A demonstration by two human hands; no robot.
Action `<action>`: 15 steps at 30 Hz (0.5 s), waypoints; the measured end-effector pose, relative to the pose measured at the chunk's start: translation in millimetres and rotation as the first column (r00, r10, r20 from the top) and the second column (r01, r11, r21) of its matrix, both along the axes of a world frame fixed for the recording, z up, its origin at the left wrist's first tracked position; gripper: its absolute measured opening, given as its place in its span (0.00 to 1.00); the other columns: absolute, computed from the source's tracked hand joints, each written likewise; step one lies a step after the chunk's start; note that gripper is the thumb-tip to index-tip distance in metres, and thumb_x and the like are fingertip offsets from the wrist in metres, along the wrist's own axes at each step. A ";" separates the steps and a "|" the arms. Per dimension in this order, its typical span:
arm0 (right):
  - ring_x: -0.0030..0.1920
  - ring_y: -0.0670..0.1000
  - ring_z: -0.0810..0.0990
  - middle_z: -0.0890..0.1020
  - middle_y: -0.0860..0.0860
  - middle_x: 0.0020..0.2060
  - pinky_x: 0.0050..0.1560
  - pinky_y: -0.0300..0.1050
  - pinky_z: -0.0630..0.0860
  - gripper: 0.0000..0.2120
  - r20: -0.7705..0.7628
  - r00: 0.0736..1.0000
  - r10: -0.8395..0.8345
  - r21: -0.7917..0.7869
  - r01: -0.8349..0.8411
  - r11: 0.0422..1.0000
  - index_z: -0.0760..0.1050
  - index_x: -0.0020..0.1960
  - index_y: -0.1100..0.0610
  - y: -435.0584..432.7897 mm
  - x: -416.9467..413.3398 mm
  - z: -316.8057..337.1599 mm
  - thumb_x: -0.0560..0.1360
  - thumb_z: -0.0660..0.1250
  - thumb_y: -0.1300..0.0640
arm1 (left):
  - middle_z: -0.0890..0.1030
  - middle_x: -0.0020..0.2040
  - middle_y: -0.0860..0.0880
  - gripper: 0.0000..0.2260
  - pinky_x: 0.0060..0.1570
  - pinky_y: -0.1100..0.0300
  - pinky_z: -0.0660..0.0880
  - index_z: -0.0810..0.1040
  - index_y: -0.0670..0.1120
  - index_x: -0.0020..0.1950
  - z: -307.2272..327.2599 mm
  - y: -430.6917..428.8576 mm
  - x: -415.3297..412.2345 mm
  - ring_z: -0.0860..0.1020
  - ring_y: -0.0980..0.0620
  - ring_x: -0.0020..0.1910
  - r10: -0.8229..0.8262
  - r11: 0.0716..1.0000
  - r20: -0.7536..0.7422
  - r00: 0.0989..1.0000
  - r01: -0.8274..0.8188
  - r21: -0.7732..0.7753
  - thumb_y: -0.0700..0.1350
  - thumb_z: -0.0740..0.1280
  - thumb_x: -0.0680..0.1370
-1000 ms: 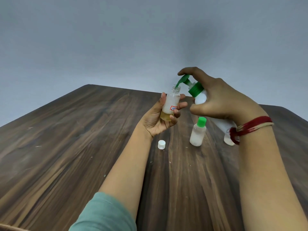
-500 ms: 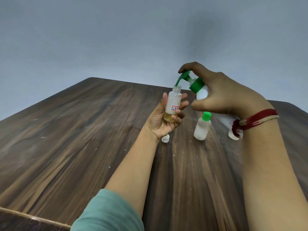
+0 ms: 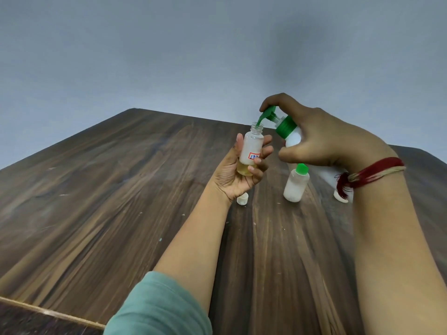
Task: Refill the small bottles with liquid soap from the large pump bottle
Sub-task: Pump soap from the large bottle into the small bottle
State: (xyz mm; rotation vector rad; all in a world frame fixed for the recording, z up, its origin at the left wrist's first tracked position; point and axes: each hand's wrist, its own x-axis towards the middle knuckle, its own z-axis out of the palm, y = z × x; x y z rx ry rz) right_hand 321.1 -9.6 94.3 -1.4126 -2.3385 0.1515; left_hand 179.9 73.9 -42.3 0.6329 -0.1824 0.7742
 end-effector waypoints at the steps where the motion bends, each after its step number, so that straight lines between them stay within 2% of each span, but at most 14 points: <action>1: 0.34 0.50 0.71 0.73 0.50 0.36 0.34 0.41 0.68 0.31 0.003 1.000 -0.001 0.001 0.001 1.000 0.63 0.65 0.41 0.4 0.1 -0.3 0.68 0.68 0.61 | 0.83 0.46 0.38 0.24 0.29 0.63 0.79 0.81 0.35 0.56 -0.3 -0.1 -0.1 0.81 0.51 0.34 -0.003 1.000 0.001 1.000 0.003 -0.002 0.47 0.79 0.66; 10: 0.31 0.47 0.69 0.71 0.48 0.31 0.31 0.38 0.67 0.26 -0.003 1.000 0.002 0.015 -0.002 1.000 0.64 0.61 0.45 5.1 2.0 -3.6 0.69 0.68 0.63 | 0.84 0.44 0.41 0.25 0.28 0.66 0.77 0.82 0.37 0.54 -1.2 -2.8 3.0 0.80 0.54 0.33 0.056 0.998 -0.062 0.997 -0.056 -0.004 0.48 0.81 0.62; 15: 0.34 0.47 0.71 0.71 0.43 0.34 0.34 0.37 0.67 0.32 -0.021 1.000 0.007 -0.005 -0.008 1.000 0.63 0.67 0.42 6.8 0.9 -4.4 0.69 0.69 0.62 | 0.83 0.45 0.41 0.25 0.29 0.66 0.78 0.82 0.37 0.55 -0.1 -2.2 3.2 0.80 0.53 0.33 0.060 0.998 -0.032 0.998 -0.061 -0.023 0.48 0.80 0.63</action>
